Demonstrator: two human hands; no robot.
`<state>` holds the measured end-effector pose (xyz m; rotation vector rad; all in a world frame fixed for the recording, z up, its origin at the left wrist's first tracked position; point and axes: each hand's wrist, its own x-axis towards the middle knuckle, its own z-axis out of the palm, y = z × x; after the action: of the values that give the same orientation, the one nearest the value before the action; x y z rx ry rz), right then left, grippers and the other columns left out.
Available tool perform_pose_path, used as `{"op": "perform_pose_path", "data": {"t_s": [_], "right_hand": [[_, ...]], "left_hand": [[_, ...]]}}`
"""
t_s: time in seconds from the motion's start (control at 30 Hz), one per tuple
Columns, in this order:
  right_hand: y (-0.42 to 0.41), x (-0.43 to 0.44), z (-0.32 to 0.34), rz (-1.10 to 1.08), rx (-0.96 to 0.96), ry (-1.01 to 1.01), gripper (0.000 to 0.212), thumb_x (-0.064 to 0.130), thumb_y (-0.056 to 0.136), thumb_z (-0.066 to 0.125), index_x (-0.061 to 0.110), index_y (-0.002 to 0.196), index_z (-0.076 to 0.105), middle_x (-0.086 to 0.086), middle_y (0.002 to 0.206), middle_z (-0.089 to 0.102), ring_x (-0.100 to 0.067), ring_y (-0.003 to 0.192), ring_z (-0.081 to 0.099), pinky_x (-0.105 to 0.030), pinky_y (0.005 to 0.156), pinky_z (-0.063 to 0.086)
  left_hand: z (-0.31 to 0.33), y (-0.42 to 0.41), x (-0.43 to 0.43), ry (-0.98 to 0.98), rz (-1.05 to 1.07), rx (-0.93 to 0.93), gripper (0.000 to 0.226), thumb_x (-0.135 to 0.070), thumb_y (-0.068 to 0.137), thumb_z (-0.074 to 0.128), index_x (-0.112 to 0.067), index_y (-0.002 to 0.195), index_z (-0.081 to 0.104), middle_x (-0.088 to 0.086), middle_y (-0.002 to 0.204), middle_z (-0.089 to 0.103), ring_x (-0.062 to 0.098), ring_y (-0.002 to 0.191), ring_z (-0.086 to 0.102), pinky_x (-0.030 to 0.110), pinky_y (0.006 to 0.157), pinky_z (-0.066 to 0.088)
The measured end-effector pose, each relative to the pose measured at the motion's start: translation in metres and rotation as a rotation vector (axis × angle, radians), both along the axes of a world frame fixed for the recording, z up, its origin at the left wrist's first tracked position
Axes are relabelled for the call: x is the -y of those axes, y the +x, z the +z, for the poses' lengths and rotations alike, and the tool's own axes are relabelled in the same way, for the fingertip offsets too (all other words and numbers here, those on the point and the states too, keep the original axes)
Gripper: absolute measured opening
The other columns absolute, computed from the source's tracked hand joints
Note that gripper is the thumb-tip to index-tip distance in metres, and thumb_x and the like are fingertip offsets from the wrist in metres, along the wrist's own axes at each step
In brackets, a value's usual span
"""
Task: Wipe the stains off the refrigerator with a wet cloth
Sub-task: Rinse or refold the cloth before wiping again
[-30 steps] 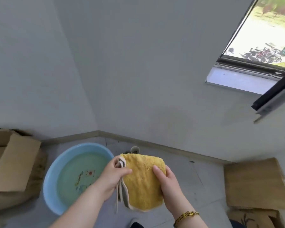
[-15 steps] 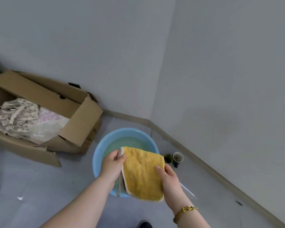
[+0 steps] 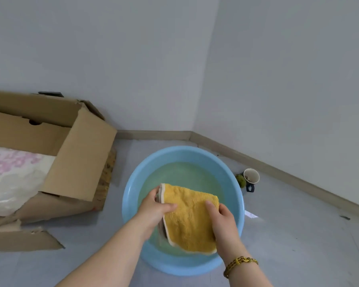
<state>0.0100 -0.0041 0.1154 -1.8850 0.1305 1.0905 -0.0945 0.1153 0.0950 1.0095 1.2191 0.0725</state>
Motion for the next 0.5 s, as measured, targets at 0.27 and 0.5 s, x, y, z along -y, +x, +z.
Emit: {"op": "perform_pose_path", "data": {"t_s": [0.27,0.5], "right_hand": [[0.025,-0.019,-0.163,0.323,0.425,-0.251,0.024,0.037,0.086,0.059,0.015,0.086,0.049,0.001,0.083,0.055,-0.017,0.078,0.054,-0.027,0.068,0.043],[0.024,-0.043,-0.236,0.49,0.541,-0.39,0.046,0.04,0.088,0.055,0.012,0.123,0.046,-0.005,0.123,0.058,-0.025,0.114,0.054,-0.03,0.091,0.044]], "left_hand": [[-0.156,0.042,-0.007,0.149,0.007,-0.024,0.028,-0.002,0.078,0.067,-0.006,0.103,0.055,0.012,0.097,0.06,0.025,0.087,0.058,0.032,0.078,0.046],[-0.237,0.044,-0.022,0.316,-0.091,-0.18,0.043,-0.012,0.076,0.071,0.0,0.114,0.053,0.014,0.11,0.061,0.029,0.098,0.059,0.033,0.086,0.047]]}}
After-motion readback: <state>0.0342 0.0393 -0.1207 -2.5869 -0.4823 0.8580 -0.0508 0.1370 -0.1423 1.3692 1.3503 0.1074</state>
